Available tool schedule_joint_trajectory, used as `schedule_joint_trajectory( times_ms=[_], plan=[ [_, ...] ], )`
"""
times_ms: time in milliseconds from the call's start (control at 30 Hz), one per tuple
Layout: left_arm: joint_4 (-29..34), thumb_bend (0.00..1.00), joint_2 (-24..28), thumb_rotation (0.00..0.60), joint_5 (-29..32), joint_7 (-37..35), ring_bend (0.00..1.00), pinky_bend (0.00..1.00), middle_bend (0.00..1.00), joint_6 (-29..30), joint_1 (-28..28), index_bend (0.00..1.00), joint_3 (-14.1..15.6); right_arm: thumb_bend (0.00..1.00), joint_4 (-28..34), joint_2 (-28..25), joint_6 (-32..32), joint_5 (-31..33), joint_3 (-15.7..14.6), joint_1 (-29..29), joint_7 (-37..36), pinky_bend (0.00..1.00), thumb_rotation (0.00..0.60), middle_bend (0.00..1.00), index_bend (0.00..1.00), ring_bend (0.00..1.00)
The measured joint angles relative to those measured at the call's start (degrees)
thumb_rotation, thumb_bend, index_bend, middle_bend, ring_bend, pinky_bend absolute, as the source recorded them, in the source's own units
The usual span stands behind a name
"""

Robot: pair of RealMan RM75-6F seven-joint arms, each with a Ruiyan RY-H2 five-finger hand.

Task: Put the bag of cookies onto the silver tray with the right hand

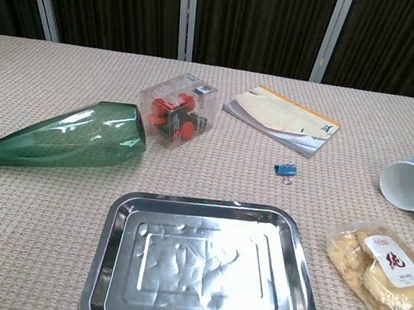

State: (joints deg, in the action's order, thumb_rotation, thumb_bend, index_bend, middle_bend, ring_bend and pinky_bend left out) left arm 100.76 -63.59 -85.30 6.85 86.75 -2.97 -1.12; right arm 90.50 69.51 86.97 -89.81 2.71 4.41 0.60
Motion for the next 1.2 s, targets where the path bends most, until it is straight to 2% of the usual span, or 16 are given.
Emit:
schedule_joint_trajectory(
  times_ms=[433,733,967,1200],
  plan=[
    [0.7,0.16,0.5,0.57,0.6,0.1,0.0,0.0,0.0,-1.5,-0.5,0.12,-0.1,0.06,4.0,-2.9,-5.8,-4.5,-2.5,3.2,-2.6,0.0,0.6,0.0,0.0,0.0],
    [0.8,0.15,0.8,0.569,1.4,0.6,0.0,0.0,0.0,-1.9,-0.6,0.12,-0.2,0.06,5.8,-3.2,-16.8,-6.8,-3.4,9.7,-0.2,0.0,0.6,0.0,0.0,0.0],
    [0.7,0.16,0.8,0.57,2.2,0.5,0.0,0.0,0.0,-3.0,-0.8,0.12,-0.2,0.06,4.9,-1.0,-25.8,-4.8,-3.2,15.2,1.2,0.0,0.6,0.0,0.0,0.0],
    [0.6,0.15,0.6,0.569,2.4,0.6,0.0,0.0,0.0,-3.5,-1.2,0.12,-0.3,0.06,2.7,1.2,-31.3,-2.8,-3.4,18.2,2.8,0.0,0.6,0.0,0.0,0.0]
  ],
)
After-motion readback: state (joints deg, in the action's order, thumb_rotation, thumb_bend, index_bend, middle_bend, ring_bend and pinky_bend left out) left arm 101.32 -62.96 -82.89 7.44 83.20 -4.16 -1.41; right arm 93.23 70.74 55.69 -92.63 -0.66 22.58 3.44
